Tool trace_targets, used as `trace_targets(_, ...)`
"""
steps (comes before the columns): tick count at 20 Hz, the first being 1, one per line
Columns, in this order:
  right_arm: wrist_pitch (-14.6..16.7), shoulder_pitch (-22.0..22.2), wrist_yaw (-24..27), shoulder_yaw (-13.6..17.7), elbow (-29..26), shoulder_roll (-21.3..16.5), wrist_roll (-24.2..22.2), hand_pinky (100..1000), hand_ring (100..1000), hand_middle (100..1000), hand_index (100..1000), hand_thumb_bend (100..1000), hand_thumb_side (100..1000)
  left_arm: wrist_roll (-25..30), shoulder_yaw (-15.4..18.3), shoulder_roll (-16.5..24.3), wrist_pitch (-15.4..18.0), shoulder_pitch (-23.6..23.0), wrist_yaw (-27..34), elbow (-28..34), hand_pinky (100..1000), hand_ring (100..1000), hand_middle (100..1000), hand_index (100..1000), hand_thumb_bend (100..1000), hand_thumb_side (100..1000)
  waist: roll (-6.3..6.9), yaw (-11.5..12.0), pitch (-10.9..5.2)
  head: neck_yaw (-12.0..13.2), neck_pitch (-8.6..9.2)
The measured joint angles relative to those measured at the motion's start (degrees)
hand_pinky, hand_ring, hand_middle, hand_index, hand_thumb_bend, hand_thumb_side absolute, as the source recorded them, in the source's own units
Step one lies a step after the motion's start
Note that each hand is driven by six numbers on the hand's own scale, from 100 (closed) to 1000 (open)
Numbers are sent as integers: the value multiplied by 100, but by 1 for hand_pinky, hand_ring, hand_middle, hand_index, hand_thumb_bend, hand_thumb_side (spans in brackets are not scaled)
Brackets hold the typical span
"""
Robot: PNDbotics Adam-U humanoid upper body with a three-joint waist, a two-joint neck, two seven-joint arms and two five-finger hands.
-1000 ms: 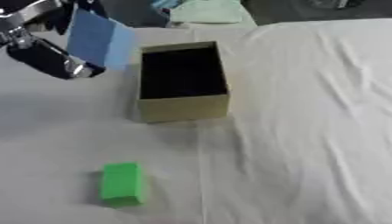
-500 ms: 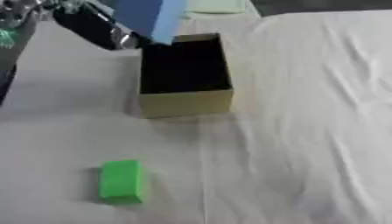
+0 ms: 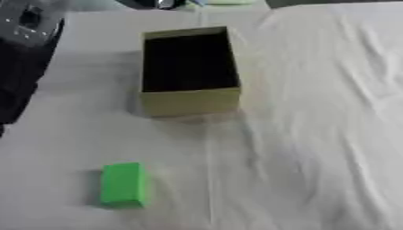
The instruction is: Pick up objects on the table and place them in the box.
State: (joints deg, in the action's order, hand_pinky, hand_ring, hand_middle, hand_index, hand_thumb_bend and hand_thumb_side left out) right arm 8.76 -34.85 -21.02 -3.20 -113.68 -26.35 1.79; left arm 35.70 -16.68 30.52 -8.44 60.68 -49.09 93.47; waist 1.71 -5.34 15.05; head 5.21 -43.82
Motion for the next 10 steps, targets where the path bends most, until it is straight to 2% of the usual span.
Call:
trace_targets(4,0,-45,4,-1,0,40,0,824,730,524,820,100,725,-186,-3,-241,-25,93,-326,-591,446,428,500,688,353,278,-6,-33,19,19,0)
trace_targets(6,0,-46,6,-1,0,48,0,824,730,524,820,100,725,-341,-11,-344,88,143,-392,-885,483,460,527,706,403,307,-6,-47,31,25,0)
trace_targets(10,0,-45,8,-1,0,78,1,824,730,524,821,100,724,-669,-126,-446,405,175,-395,-1378,508,480,540,711,418,298,6,-63,44,25,0)
